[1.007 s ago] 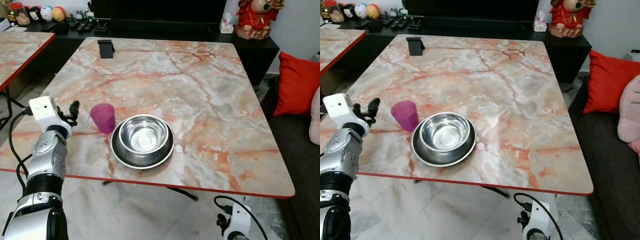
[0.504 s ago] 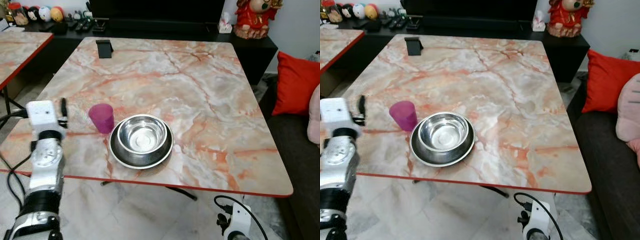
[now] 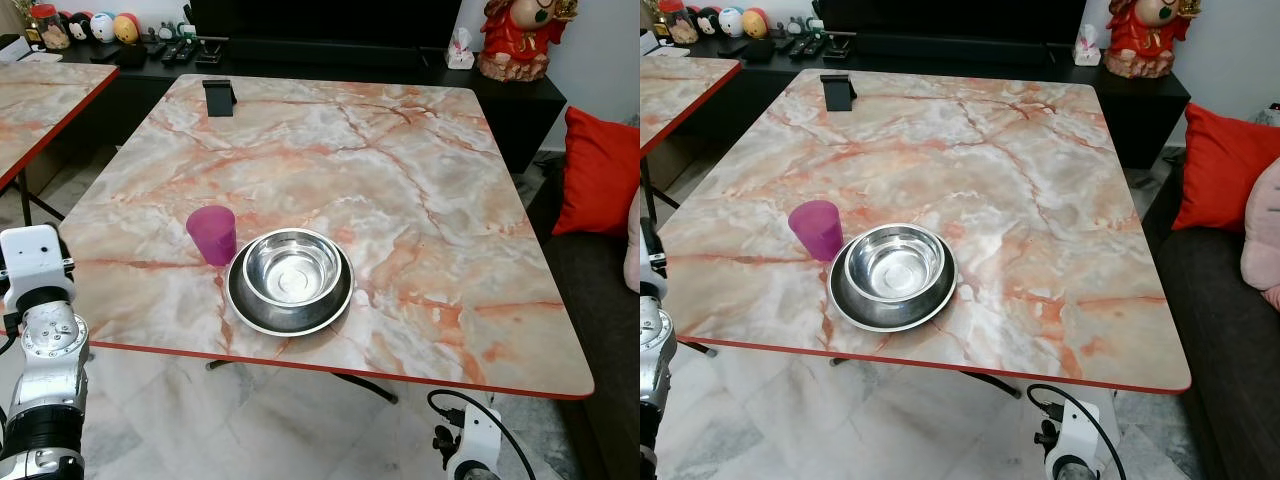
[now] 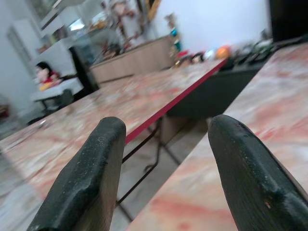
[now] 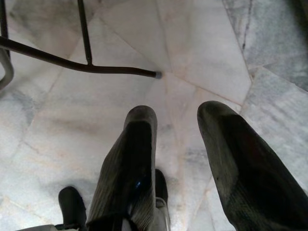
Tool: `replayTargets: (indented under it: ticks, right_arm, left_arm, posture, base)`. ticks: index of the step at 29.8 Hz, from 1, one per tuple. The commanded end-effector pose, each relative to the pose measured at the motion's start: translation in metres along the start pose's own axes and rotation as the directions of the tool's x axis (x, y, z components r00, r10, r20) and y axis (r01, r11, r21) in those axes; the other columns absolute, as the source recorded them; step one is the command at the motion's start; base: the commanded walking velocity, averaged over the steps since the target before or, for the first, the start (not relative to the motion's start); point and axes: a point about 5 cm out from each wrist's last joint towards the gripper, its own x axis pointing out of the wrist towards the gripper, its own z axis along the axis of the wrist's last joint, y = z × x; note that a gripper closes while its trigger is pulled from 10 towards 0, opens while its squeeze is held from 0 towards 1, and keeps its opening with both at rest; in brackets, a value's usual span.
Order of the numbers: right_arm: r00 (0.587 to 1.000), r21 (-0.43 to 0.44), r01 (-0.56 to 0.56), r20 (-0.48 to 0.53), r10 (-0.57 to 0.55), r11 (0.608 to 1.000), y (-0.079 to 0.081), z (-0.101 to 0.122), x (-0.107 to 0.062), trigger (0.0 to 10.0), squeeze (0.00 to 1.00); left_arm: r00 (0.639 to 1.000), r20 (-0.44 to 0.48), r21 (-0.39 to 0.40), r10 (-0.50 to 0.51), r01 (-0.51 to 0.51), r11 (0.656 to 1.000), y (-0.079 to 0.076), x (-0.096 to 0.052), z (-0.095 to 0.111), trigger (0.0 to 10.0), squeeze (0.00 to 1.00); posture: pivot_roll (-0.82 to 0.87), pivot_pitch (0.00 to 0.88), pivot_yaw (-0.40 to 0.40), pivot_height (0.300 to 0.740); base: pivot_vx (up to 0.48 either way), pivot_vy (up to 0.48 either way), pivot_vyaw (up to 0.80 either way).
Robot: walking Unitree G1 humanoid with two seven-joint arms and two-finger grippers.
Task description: Setting the table
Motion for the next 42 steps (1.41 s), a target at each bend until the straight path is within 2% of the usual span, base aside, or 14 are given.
replayTargets:
  ticks: [1,3,7,25,42]
  right_arm:
    - [1.000,0.007,0.012,-0.008,-0.012,1.000,-0.003,-0.003,-0.001,10.0,0.00]
    - [1.000,0.009,0.012,-0.005,-0.012,1.000,-0.004,-0.002,-0.001,10.0,0.00]
    - [1.000,0.007,0.015,-0.001,-0.015,1.000,-0.004,-0.002,-0.001,10.0,0.00]
    - [0.999,0.016,0.037,0.027,-0.037,0.999,-0.008,0.004,0.000,10.0,0.00]
    - [0.999,0.006,0.032,0.032,-0.032,0.999,-0.005,0.004,0.000,10.0,0.00]
  left_arm:
    - [0.997,0.061,-0.027,-0.052,0.054,0.998,-0.012,-0.001,0.012,10.0,0.00]
    - [0.993,0.074,-0.033,-0.088,0.090,0.995,-0.020,-0.006,0.012,10.0,0.00]
    - [0.995,0.062,-0.049,-0.078,0.081,0.996,-0.019,-0.006,0.011,10.0,0.00]
    - [0.990,0.090,-0.082,-0.111,0.118,0.990,-0.027,-0.003,0.019,10.0,0.00]
    - [0.988,0.081,-0.106,-0.132,0.140,0.985,-0.031,-0.005,0.017,10.0,0.00]
  posture:
    - [0.05,0.066,-0.017,0.740]
    - [0.05,0.066,-0.016,0.740]
    - [0.05,0.067,-0.017,0.740]
    - [0.05,0.053,-0.011,0.740]
    - [0.05,0.032,-0.012,0.740]
  base:
    - [0.000,0.000,0.00]
    - [0.000,0.000,0.00]
    - [0.000,0.072,0.00]
    - [0.000,0.475,0.00]
    - [0.000,0.480,0.00]
